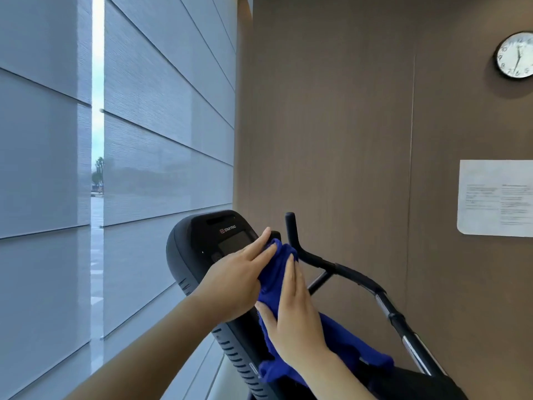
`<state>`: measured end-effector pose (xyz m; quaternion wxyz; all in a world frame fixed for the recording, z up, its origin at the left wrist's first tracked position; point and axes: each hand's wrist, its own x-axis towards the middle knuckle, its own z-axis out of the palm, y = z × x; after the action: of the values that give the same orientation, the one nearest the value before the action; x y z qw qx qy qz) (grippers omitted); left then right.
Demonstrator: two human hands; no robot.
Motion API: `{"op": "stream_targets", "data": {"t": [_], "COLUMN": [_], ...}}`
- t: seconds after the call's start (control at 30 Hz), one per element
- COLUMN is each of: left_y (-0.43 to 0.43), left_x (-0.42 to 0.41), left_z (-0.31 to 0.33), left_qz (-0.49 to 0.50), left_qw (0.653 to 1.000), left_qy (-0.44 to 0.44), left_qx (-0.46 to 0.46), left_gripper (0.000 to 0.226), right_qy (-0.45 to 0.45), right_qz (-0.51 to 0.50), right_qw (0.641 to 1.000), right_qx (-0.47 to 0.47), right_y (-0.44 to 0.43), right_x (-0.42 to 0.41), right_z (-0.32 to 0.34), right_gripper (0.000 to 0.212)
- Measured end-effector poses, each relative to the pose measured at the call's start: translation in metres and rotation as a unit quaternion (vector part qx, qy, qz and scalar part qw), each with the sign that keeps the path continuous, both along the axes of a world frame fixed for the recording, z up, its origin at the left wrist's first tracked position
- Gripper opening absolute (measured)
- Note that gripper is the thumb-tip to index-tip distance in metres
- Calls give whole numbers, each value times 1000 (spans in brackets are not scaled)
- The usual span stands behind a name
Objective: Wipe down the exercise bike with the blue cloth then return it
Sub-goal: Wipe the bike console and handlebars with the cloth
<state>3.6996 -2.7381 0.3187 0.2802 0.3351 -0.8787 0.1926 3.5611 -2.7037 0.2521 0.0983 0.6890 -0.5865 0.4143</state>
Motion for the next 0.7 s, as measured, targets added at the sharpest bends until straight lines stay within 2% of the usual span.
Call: {"op": "stream_targets", "data": {"t": [0.3,0.4,0.47,0.57,0.63,0.7], "left_y": [14,24,27,23,18,11], "left_x": [-6,-2,1,4,6,7], "left_z": [-47,-61,-60,-39,-15,4], "left_qz": [-4,-19,-23,-26,-25,-32], "left_qw": [1000,1000,1000,998,993,986], "left_qy": [-22,-6,13,55,108,158], "left_qx": [-11,5,9,-11,-29,-29], "left_gripper": [70,65,61,61,63,67], "right_qy": [88,107,57,-85,-103,-77], "right_qz": [-32,-36,-7,44,41,45], "right_qw": [995,993,998,992,982,984], "right_qx": [-21,-21,-27,-87,-155,-151], "right_y": [12,25,29,23,11,-2], "right_x": [-20,-27,-28,-20,-11,2], "right_z": [-31,-37,-33,-5,22,44], "right_gripper": [73,65,60,58,62,68]}}
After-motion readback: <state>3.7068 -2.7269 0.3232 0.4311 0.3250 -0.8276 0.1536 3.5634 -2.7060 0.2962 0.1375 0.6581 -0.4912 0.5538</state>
